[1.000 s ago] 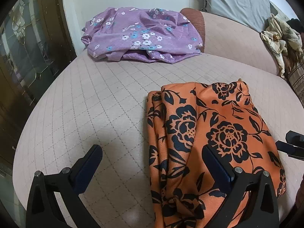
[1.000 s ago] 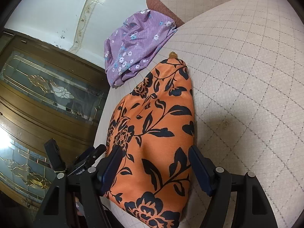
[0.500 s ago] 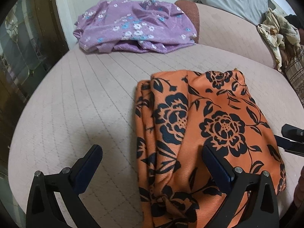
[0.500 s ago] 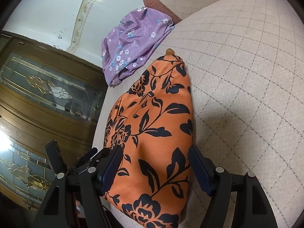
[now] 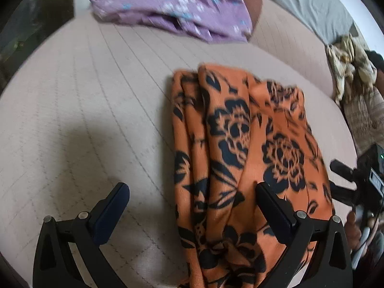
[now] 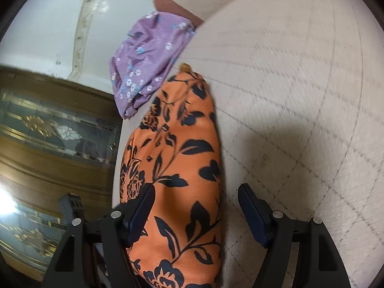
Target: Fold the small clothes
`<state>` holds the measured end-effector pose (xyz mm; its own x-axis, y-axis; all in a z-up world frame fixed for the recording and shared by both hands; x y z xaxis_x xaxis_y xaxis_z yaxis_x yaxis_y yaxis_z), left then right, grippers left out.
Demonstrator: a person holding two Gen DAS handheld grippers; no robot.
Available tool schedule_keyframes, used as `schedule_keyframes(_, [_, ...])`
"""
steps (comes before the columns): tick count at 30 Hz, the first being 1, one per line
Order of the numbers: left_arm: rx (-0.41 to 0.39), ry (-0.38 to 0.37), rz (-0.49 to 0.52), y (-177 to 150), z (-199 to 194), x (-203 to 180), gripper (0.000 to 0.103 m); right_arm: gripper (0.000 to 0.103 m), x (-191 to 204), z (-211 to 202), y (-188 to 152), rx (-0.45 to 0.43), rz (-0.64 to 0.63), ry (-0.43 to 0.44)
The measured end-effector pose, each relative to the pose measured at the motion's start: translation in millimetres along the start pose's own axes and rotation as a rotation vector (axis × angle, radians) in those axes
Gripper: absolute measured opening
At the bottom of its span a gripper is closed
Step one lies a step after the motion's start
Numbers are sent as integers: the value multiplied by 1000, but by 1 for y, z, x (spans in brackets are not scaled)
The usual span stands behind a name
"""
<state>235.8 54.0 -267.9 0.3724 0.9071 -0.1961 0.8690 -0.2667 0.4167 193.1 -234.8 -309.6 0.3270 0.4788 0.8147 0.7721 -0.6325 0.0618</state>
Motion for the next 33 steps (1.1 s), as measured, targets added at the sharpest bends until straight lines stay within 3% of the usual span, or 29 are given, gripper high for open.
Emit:
schedule_keyframes(6, [9,-61,-35,-2,4,3,103,75,8,17,-7,50,-21,31])
schedule_keyframes(11, [-5,-131,-7,1,5,-7,103,75,17,29,-14,34,-85,12])
schedule_keyframes(14, [-10,-179,0,5,8,-20,103,63,19,32,-17,10,-118,-15])
schedule_keyframes(16, [-15,-224,-5,5,8,-25,86,57,20,33,-18,-1,-133,-28])
schedule_keyframes(22, [-64,-209,4,7,5,-31,59,46,30,28,-22,-53,-206,-64])
schedule_keyframes(28, [-121,-173,67,11,-6,-46,45,39,40,14,-26,-96,-264,-70])
schedule_keyframes(33, [-150,-227,118,15,-13,-81,43,38,44,-18,-31,-162,-337,-96])
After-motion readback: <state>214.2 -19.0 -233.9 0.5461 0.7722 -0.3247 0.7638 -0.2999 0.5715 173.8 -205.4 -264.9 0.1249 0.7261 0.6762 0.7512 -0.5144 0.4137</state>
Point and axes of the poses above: each gripper's, at about its wrist camera, not at the fingertips, and z roughly the way its jaws point, x to its left, y to its top, the point moved 5 cm from there along z, roughly the way its jaws point, and after that the axes turned 10 degrees about z, right-handed, at the moved point
